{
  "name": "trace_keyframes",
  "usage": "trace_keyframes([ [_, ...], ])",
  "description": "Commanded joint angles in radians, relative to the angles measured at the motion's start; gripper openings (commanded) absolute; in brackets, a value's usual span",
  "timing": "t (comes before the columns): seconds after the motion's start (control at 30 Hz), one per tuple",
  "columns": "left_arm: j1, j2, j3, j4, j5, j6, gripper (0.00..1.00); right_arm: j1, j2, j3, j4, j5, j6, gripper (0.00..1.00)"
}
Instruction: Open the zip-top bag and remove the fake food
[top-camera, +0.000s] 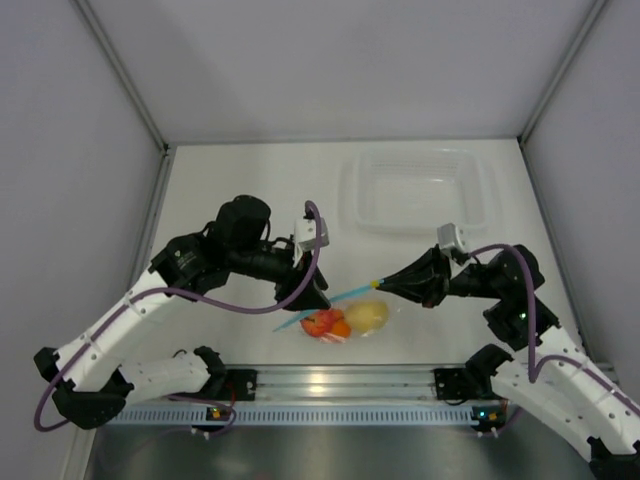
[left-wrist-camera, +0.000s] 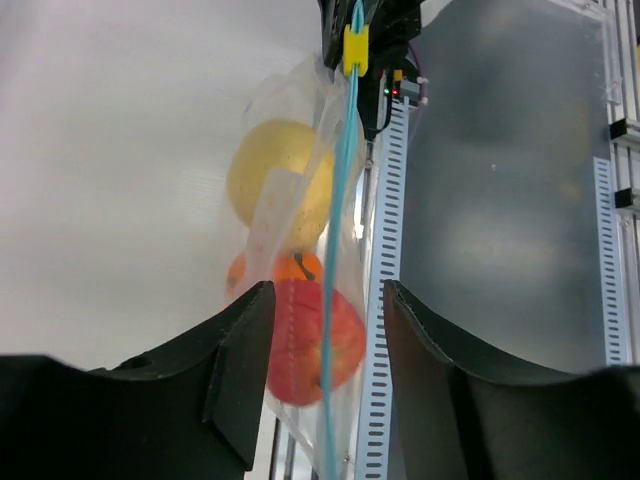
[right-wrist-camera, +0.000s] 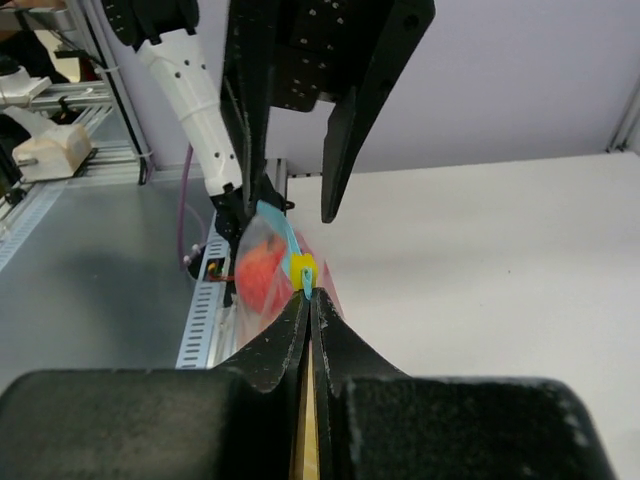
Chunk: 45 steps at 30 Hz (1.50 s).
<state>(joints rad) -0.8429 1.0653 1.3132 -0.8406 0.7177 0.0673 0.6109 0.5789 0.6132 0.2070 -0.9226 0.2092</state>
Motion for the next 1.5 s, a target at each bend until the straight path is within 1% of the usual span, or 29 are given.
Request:
trace_keyframes([
  [0.0, 0.002, 0.002, 0.080, 0.031, -0.098, -0.018, 0.54, 0.023, 0.062, 0.103, -0.095, 0.079, -0.016, 0.00],
  [0.03, 0.002, 0.005, 0.090, 0.037, -0.101, -0.021, 0.57, 0.026, 0.074, 0.114, -0.109, 0.083, -0.016, 0.00],
  [0.07, 0.002, 0.007, 0.103, 0.046, -0.112, -0.027, 0.67, 0.030, 0.094, 0.137, -0.127, 0.094, -0.025, 0.00],
  [0.13, 0.002, 0.010, 0.126, 0.098, -0.150, -0.046, 0.68, 0.039, 0.113, 0.152, -0.162, 0.119, -0.040, 0.00],
  [0.2, 0.002, 0.024, 0.136, 0.141, -0.152, -0.064, 0.70, 0.050, 0.143, 0.180, -0.193, 0.151, -0.056, 0.00],
  [0.23, 0.002, 0.047, 0.142, 0.159, -0.141, -0.063, 0.70, 0.062, 0.154, 0.189, -0.231, 0.157, -0.068, 0.00],
  [0.27, 0.002, 0.059, 0.146, 0.169, -0.101, -0.063, 0.70, 0.072, 0.176, 0.204, -0.250, 0.168, -0.089, 0.00],
  [0.33, 0.002, 0.077, 0.147, 0.205, -0.069, -0.064, 0.70, 0.093, 0.197, 0.217, -0.276, 0.180, -0.112, 0.00],
  [0.43, 0.001, 0.107, 0.139, 0.241, -0.018, -0.061, 0.69, 0.113, 0.233, 0.237, -0.316, 0.203, -0.137, 0.00],
  [0.57, 0.002, 0.136, 0.133, 0.245, 0.045, -0.009, 0.68, 0.153, 0.256, 0.260, -0.368, 0.266, -0.175, 0.00],
  [0.63, 0.002, 0.143, 0.123, 0.245, 0.087, 0.022, 0.63, 0.174, 0.254, 0.264, -0.368, 0.280, -0.179, 0.00],
  [0.73, 0.002, 0.137, 0.101, 0.245, 0.147, 0.061, 0.61, 0.190, 0.253, 0.269, -0.376, 0.284, -0.180, 0.00],
  [0.87, 0.002, 0.124, 0.057, 0.245, 0.177, 0.103, 0.59, 0.191, 0.246, 0.286, -0.397, 0.278, -0.194, 0.00],
  [0.97, 0.002, 0.133, 0.032, 0.245, 0.173, 0.124, 0.58, 0.193, 0.249, 0.303, -0.419, 0.274, -0.202, 0.00],
  [1.03, 0.001, 0.142, 0.035, 0.245, 0.183, 0.134, 0.53, 0.194, 0.249, 0.310, -0.426, 0.280, -0.202, 0.00],
  [1.07, 0.002, 0.150, 0.040, 0.245, 0.187, 0.134, 0.51, 0.194, 0.249, 0.315, -0.432, 0.283, -0.235, 0.00],
  [1.17, 0.002, 0.157, 0.055, 0.245, 0.164, 0.134, 0.49, 0.194, 0.251, 0.316, -0.435, 0.271, -0.249, 0.00],
  [1.3, 0.004, 0.156, 0.066, 0.245, 0.102, 0.128, 0.49, 0.194, 0.249, 0.315, -0.439, 0.254, -0.268, 0.00],
  [1.47, 0.004, 0.167, 0.054, 0.245, 0.082, 0.128, 0.49, 0.194, 0.228, 0.306, -0.425, 0.251, -0.263, 0.00],
])
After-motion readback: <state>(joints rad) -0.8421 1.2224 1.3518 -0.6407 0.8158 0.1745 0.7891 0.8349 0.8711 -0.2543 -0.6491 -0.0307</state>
